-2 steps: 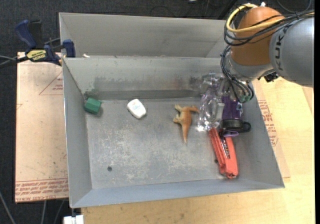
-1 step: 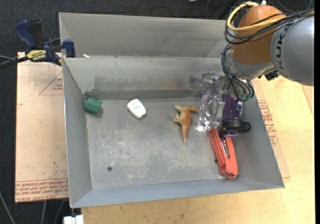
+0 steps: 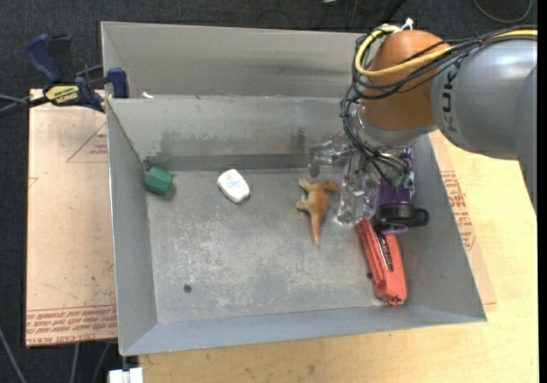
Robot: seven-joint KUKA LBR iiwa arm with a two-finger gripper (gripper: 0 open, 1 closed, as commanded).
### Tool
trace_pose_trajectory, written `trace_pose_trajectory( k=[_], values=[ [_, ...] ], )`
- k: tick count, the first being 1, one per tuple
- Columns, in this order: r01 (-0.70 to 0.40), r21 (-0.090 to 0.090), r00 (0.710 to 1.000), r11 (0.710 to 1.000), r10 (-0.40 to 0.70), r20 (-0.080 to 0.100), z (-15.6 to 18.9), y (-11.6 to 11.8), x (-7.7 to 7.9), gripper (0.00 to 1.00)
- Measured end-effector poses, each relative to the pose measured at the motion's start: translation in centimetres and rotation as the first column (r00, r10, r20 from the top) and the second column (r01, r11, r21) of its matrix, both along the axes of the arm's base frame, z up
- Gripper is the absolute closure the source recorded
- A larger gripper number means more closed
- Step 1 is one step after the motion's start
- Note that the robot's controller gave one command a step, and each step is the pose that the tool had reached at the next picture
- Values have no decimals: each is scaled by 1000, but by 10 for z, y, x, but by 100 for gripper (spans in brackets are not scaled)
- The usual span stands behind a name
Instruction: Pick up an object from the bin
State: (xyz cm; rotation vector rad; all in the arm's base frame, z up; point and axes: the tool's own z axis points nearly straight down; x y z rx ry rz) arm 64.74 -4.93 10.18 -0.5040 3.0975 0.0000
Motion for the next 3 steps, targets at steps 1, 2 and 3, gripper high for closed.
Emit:
trace_pose_trajectory(
  k=[1, 2, 3],
  values=[
    [-80, 2, 997, 997, 80, -2, 6, 25, -8, 0],
    [-51, 1, 999, 999, 51, 3, 8, 36, 1, 0],
    [-336, 1, 942, 942, 336, 2, -29, 42, 10, 0]
  ],
)
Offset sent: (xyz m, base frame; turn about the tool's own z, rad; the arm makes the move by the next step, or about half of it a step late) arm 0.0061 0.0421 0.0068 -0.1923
